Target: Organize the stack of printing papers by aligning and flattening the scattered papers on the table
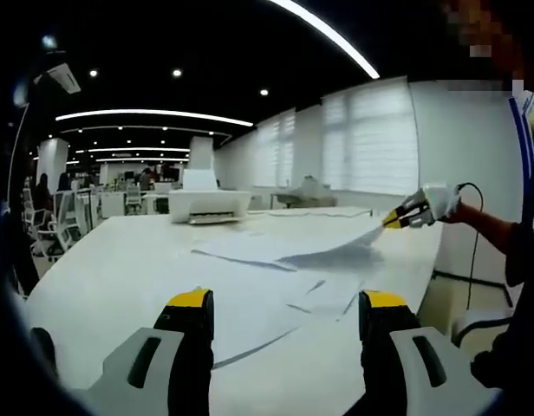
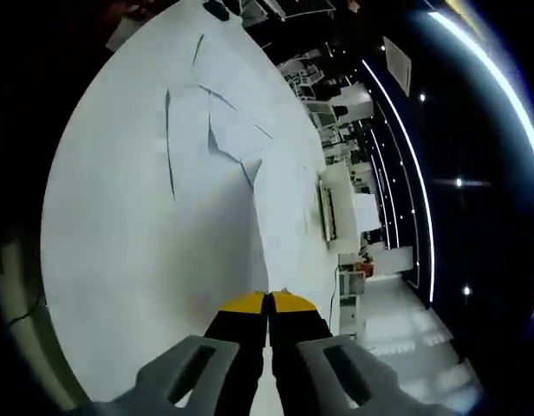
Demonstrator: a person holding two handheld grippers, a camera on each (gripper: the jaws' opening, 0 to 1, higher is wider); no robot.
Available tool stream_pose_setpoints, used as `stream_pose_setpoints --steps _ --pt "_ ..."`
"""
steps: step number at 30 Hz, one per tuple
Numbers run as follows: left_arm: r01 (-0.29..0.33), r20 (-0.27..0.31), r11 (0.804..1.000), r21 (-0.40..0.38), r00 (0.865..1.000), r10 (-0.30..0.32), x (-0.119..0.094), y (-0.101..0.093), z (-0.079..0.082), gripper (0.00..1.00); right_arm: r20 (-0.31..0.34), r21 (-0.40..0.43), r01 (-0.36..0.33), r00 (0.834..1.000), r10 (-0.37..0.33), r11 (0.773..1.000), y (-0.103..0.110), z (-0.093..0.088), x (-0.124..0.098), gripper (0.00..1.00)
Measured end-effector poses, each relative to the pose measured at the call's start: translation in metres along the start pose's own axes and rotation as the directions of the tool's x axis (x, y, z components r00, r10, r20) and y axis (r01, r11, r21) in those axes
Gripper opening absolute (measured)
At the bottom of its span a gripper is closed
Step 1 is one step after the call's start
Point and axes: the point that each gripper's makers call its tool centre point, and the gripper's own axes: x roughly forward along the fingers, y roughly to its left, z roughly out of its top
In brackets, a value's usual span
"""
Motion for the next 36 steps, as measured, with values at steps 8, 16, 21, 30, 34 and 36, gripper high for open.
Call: stream_pose_setpoints --steps 8,16,21,30,34,36 --pt "0.021 0.008 1.0 0.003 1.0 -0.021 0.004 -0.005 0.002 0.71 0.033 -0.063 0.012 0.999 -0.009 0.998 -0.014 0.025 -0.012 0.0" --pt "0.03 0.008 0.999 0.015 1.0 -0.03 0.007 -0.008 0.003 0.71 0.06 -0.122 0.035 0.998 -0.028 0.992 -0.028 0.045 -0.022 0.0" --pt "0.049 0.002 0.999 0.022 0.999 -0.049 0.012 -0.014 0.003 0.7 0.089 -0.14 0.045 0.996 -0.032 0.989 -0.035 0.06 -0.026 0.0" --pt "0.054 0.011 0.998 0.028 0.998 -0.054 0.014 -0.016 0.006 0.7 0.144 -0.189 0.06 0.989 -0.033 0.98 -0.051 0.089 -0.033 0.0" --pt "0.054 0.016 0.998 0.03 0.998 -0.055 0.014 -0.016 0.008 0.7 0.175 -0.201 0.047 0.985 -0.012 0.978 -0.057 0.1 -0.035 0.0" --pt "0.056 0.016 0.998 0.031 0.998 -0.057 0.014 -0.017 0.008 0.7 0.188 -0.206 0.036 0.982 0.003 0.978 -0.059 0.104 -0.035 0.0"
